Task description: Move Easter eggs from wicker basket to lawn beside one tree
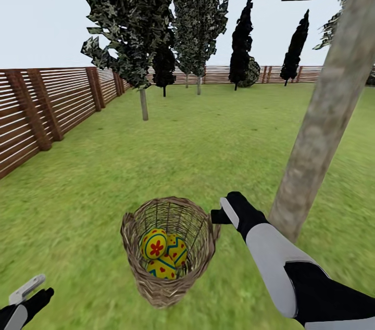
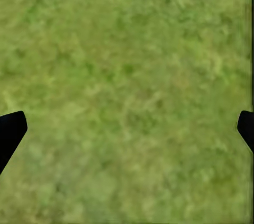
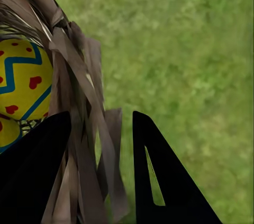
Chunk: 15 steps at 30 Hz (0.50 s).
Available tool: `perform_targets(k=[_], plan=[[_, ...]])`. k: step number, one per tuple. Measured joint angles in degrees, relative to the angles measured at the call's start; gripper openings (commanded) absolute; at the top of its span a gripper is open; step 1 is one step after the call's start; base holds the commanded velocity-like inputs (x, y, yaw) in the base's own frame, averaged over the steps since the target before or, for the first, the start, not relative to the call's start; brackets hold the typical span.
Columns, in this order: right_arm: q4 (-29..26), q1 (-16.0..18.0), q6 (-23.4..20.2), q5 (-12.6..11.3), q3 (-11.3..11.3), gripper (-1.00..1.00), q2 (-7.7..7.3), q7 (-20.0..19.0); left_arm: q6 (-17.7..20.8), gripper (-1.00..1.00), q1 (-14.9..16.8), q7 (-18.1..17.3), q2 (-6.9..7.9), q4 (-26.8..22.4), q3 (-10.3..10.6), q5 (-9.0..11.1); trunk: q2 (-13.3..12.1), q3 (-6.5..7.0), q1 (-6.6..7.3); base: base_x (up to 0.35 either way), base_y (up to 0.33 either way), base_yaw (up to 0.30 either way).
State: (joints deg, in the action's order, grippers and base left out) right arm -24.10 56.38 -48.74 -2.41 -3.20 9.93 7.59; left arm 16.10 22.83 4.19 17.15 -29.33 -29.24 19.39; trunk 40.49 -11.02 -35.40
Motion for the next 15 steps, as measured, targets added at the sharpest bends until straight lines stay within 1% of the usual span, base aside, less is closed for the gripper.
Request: perform_targets(k=[4,8,9,11,12,15], plan=[[0.01,0.0,-0.04,0.37,0.05,-1.0,0.0,0.02,0.03,1.0,-0.06,-0.24,0.23,0.0,0.01,0.4,0.0,0.0,0.0,0.338,0.0,-0.001],[0.0,0.0,0.04,0.14,0.01,-1.0,0.0,0.01,0.07,1.0,-0.39,-0.45,0.44,0.0,0.01,2.64,0.0,0.0,0.0,0.338,0.01,0.001],[-0.01,0.0,0.0,0.28,0.03,-1.0,0.0,0.01,0.08,1.0,-0.5,-0.51,0.5,0.0,0.01,3.64,0.0,0.0,0.0,0.338,0.055,0.054],[0.01,0.0,0.0,0.72,0.08,-1.0,0.0,0.04,0.09,1.0,-0.59,-0.58,0.56,-0.02,0.02,5.16,0.0,0.0,0.0,0.334,0.076,0.19],[0.02,0.0,0.02,0.74,0.09,-1.0,0.0,0.03,0.06,1.0,-0.61,-0.55,0.53,-0.02,0.06,5.59,-0.01,0.0,0.0,0.282,0.066,0.246],[0.01,0.01,0.1,0.0,-0.02,-1.0,0.01,0.0,-0.02,1.0,-0.62,-0.25,0.2,-0.2,0.1,5.91,-0.01,0.0,-0.02,0.113,0.025,0.259]])
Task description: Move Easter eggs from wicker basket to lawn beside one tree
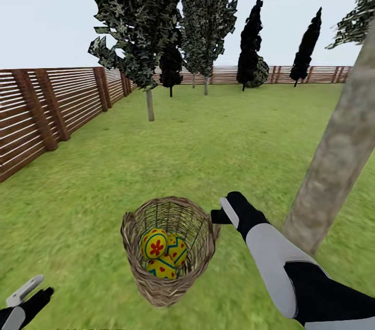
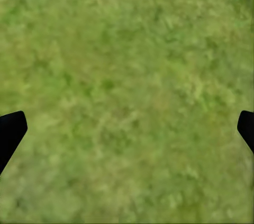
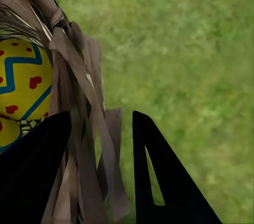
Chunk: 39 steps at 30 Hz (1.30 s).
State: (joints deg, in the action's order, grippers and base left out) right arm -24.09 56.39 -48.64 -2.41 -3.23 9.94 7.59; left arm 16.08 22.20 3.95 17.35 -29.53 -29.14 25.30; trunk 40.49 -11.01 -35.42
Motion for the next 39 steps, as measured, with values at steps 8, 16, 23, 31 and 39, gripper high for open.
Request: perform_targets(k=[8,16,23,31,39], plan=[[0.0,-0.01,-0.02,0.18,0.04,-1.0,-0.01,0.01,0.0,1.0,0.1,0.32,-0.23,-0.39,0.0,0.11,0.78,-0.36,-0.44,0.008,0.002,0.042],[-0.01,0.01,-0.02,0.13,0.03,-1.0,-0.01,0.01,0.01,1.0,0.11,0.38,-0.27,-0.31,0.01,0.11,4.0,-1.8,-2.2,0.0,0.0,0.0],[0.0,-0.01,-0.02,0.0,0.04,-1.0,-0.01,0.0,0.01,1.0,0.16,0.19,0.13,0.18,-0.02,0.17,6.81,-3.06,-3.74,0.0,0.0,0.0],[0.01,0.0,0.0,-0.08,0.02,-1.0,0.0,0.0,-0.07,1.0,-0.06,-0.2,0.4,0.19,-0.07,0.21,10.03,-4.5,-5.5,0.0,0.0,0.185],[0.0,-0.01,-0.03,0.11,0.05,-1.0,-0.01,-0.03,-2.76,1.0,0.01,0.21,-0.22,0.21,-0.02,0.02,13.24,-5.94,-7.26,0.0,0.0,0.111]])
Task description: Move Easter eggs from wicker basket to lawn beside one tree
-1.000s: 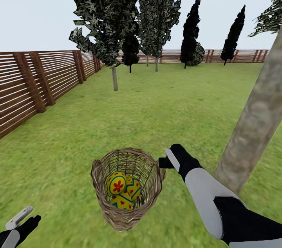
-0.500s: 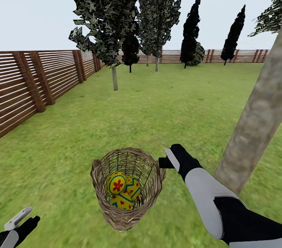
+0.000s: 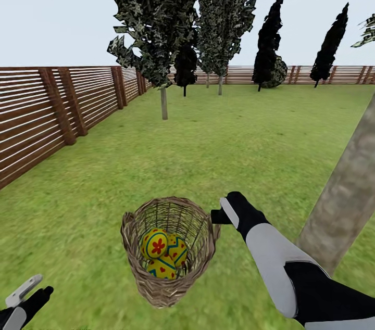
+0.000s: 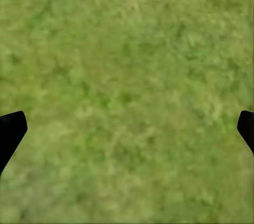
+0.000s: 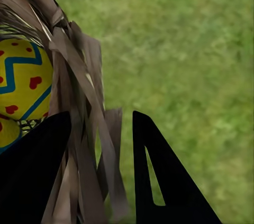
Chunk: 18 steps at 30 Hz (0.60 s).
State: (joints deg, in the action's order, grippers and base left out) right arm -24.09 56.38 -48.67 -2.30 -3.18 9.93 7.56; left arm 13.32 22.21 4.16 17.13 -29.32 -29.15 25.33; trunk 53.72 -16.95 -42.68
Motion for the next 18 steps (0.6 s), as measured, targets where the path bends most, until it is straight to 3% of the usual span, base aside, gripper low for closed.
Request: perform_targets(k=[18], plan=[[-0.09,0.0,0.05,-0.1,-0.01,-1.0,0.0,-0.05,0.03,1.0,-0.17,-0.42,0.34,-0.71,0.01,0.18,7.23,-3.24,-3.96,0.0,0.0,0.0]])
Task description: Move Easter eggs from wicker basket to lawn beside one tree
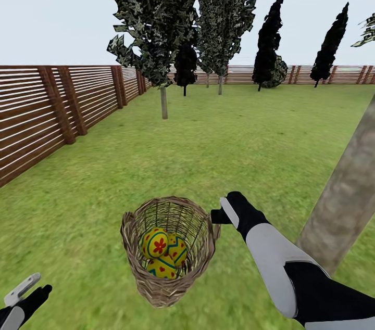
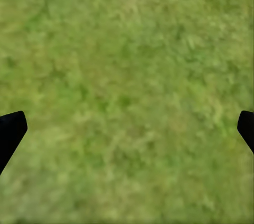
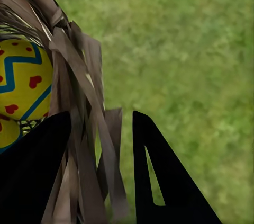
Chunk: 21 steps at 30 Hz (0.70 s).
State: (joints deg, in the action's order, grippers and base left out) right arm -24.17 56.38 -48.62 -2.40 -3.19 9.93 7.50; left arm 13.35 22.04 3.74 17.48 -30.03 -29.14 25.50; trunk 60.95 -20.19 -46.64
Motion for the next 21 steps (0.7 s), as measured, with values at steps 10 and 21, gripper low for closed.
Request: perform_targets(k=[10,21], plan=[[0.09,0.0,0.03,-0.07,0.02,-1.0,0.0,0.0,-0.03,1.0,0.0,-0.06,0.04,0.02,0.0,0.0,4.01,-1.8,-2.2,0.0,0.0,0.0],[0.09,0.0,-0.05,-1.42,0.0,-1.0,0.0,-0.08,39.72,1.0,2.32,3.89,6.3,-31.86,-2.82,5.04,8.43,-3.76,-4.61,0.0,0.0,0.0]])
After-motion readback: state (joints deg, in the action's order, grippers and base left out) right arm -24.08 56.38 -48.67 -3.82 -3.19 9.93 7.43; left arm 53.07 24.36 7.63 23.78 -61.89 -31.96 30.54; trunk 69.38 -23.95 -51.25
